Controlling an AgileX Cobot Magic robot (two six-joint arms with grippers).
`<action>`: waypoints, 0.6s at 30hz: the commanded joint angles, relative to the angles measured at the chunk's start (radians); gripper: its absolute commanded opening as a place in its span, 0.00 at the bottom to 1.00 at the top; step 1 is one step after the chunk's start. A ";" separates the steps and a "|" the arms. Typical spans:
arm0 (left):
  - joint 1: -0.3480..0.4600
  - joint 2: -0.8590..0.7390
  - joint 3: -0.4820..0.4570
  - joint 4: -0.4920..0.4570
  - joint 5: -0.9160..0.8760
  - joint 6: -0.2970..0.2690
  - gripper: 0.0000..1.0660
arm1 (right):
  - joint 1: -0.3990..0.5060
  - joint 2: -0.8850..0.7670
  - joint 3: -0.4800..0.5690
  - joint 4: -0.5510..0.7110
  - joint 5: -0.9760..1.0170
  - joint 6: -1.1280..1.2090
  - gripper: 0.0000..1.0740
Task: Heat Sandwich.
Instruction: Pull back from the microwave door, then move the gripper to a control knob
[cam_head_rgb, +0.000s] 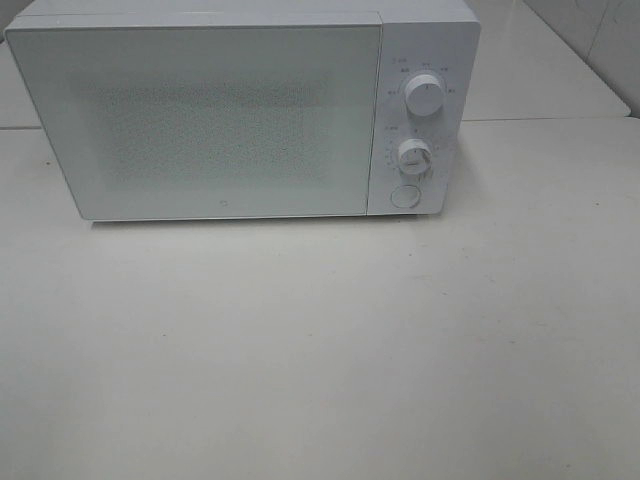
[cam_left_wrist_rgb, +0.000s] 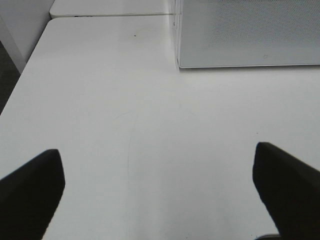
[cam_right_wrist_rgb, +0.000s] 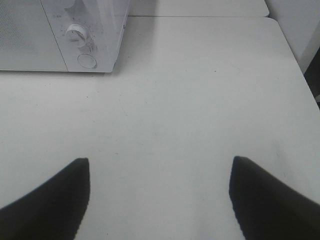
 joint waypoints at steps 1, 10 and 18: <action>-0.008 -0.026 0.003 -0.006 -0.011 -0.003 0.91 | -0.004 0.067 0.000 0.006 -0.089 0.000 0.69; -0.008 -0.026 0.003 -0.006 -0.011 -0.003 0.91 | -0.004 0.246 0.015 0.006 -0.281 0.003 0.69; -0.008 -0.026 0.003 -0.006 -0.011 -0.003 0.91 | -0.004 0.375 0.024 0.006 -0.400 0.003 0.69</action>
